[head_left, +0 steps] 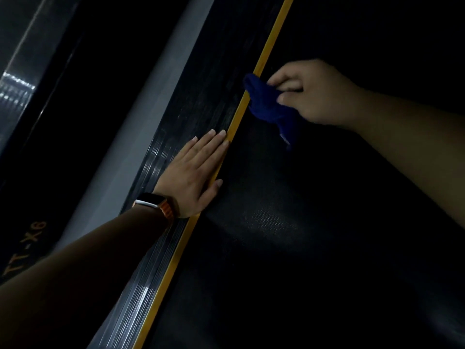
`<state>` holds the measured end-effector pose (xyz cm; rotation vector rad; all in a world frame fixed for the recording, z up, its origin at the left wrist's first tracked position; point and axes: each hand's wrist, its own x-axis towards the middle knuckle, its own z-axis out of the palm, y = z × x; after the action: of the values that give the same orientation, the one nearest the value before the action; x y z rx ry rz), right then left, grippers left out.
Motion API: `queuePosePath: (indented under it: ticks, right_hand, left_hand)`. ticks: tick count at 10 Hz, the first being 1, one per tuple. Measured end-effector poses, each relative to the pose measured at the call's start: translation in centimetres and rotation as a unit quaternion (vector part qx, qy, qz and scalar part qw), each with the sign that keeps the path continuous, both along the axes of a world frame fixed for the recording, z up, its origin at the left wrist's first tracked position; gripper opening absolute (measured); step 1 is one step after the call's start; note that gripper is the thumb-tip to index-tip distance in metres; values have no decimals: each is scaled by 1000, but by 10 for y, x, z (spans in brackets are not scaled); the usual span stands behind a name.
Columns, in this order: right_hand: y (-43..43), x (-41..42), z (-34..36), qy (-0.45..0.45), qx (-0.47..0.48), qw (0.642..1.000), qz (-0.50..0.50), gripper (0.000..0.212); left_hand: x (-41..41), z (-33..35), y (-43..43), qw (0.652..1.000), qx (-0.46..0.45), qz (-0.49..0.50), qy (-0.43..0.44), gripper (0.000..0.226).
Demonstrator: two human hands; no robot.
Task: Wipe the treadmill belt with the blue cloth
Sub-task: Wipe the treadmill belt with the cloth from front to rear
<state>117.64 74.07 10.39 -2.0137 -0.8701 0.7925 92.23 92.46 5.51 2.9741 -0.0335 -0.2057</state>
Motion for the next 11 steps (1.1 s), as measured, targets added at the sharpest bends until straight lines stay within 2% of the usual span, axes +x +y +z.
queuePosePath:
  ticks: [1,2,3,4,5,6,7,8,9,10,11]
  right_hand:
    - [-11,5,14,-32,71,996,-40,37]
    - [-22,2,3,-163,43,986,-6,40]
    - [-30,-9,-36,-177,-51,971,153,37]
    - [-29,-5,-48,-232,-24,962,145,36]
    - [-15,3,-57,-322,-22,942,88,33]
    - [5,-33,-59,-309,-62,948,-48,29]
    - [-2,-100,-57,-289,-13,952,105,37]
    - [-11,-83,-55,-334,38,894,295,37]
    - [12,-9,-52,-464,-40,856,223,29]
    - [31,27,-51,-403,-113,908,-23,32]
    - [37,-21,-54,-373,-117,919,-50,26]
  left_hand:
    - [0,0,0,1000,0,-1,-3,75]
    - [0,1,0,1000,-1,-1,0,76]
    - [0,0,0,1000,3,-1,0,76]
    - [0,0,1,1000,3,-3,-3,76]
    - [0,0,1,1000,0,0,-3,76]
    - [0,0,1,1000,-3,1,-6,76]
    - [0,1,0,1000,-6,4,-11,76]
    - [0,1,0,1000,-8,3,-14,75]
    - [1,1,1,1000,-11,1,-7,76]
    - [0,0,2,1000,-12,0,-6,76]
    - [-1,0,2,1000,-11,1,0,77]
